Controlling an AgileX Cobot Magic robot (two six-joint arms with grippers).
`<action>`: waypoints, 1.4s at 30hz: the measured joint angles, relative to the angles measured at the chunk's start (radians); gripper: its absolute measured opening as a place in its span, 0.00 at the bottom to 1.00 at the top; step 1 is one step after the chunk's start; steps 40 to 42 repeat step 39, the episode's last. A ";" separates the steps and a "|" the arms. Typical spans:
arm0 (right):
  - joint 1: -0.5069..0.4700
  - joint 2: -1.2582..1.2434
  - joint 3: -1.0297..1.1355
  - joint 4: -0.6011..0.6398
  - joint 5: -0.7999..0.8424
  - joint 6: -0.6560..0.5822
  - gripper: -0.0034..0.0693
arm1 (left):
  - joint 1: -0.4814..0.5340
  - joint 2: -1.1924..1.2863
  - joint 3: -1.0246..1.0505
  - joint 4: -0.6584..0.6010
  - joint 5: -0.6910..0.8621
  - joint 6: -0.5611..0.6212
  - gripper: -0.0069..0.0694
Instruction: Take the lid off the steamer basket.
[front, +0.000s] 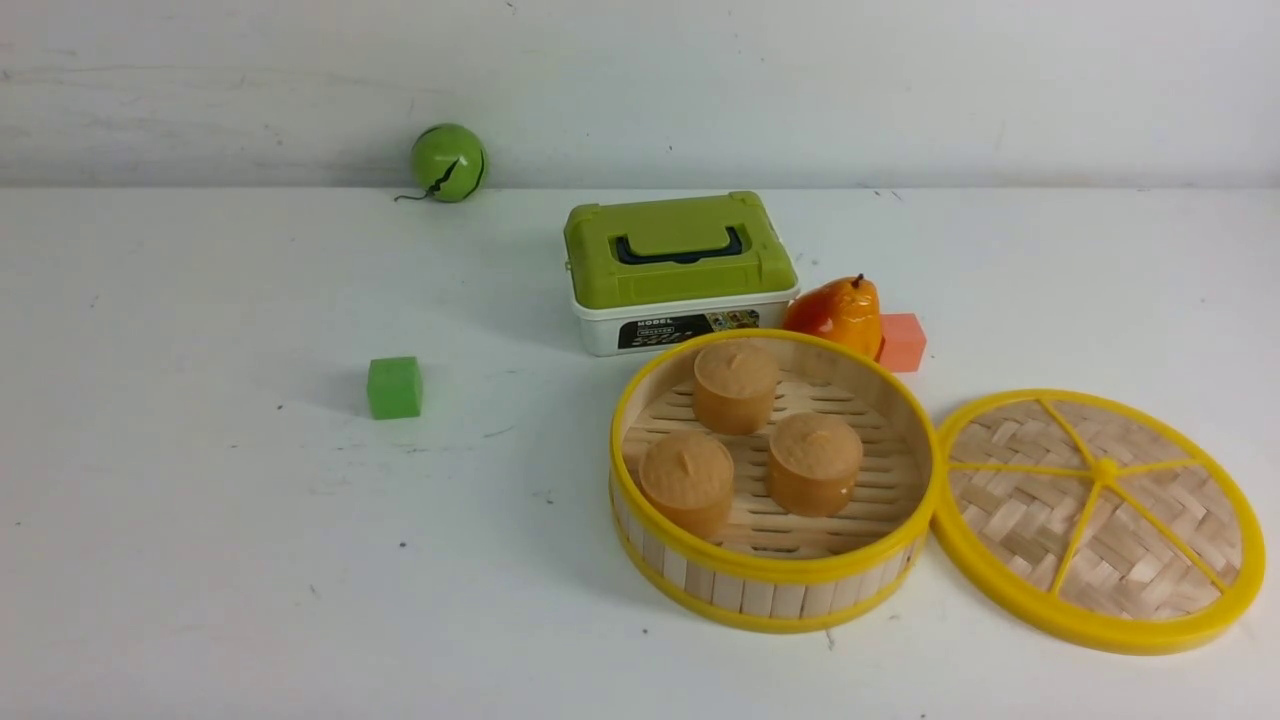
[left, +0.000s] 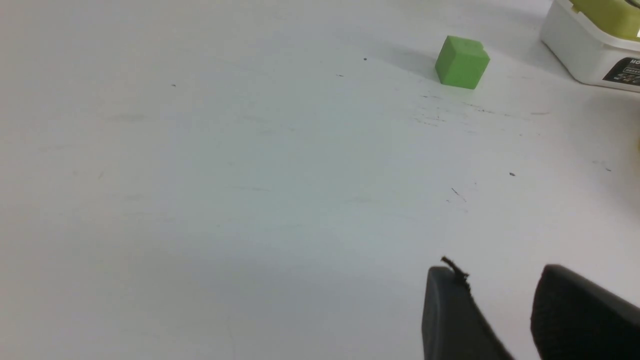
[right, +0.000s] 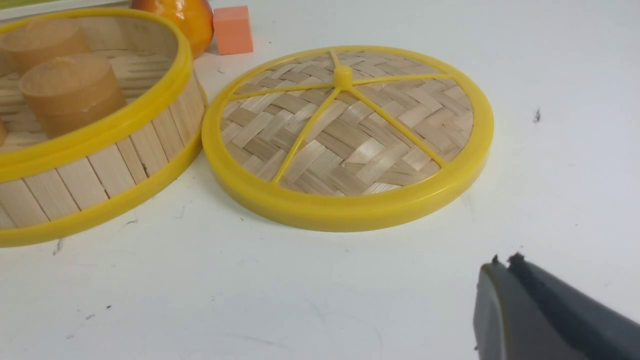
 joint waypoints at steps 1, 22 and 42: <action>0.000 0.000 0.000 0.000 0.000 0.000 0.06 | 0.000 0.000 0.000 0.000 0.000 0.000 0.40; 0.000 0.000 0.000 0.000 0.000 0.000 0.09 | 0.000 0.000 0.000 0.000 0.000 0.000 0.40; 0.000 0.000 0.000 0.000 0.000 0.000 0.12 | 0.000 0.000 0.000 0.000 0.000 0.000 0.40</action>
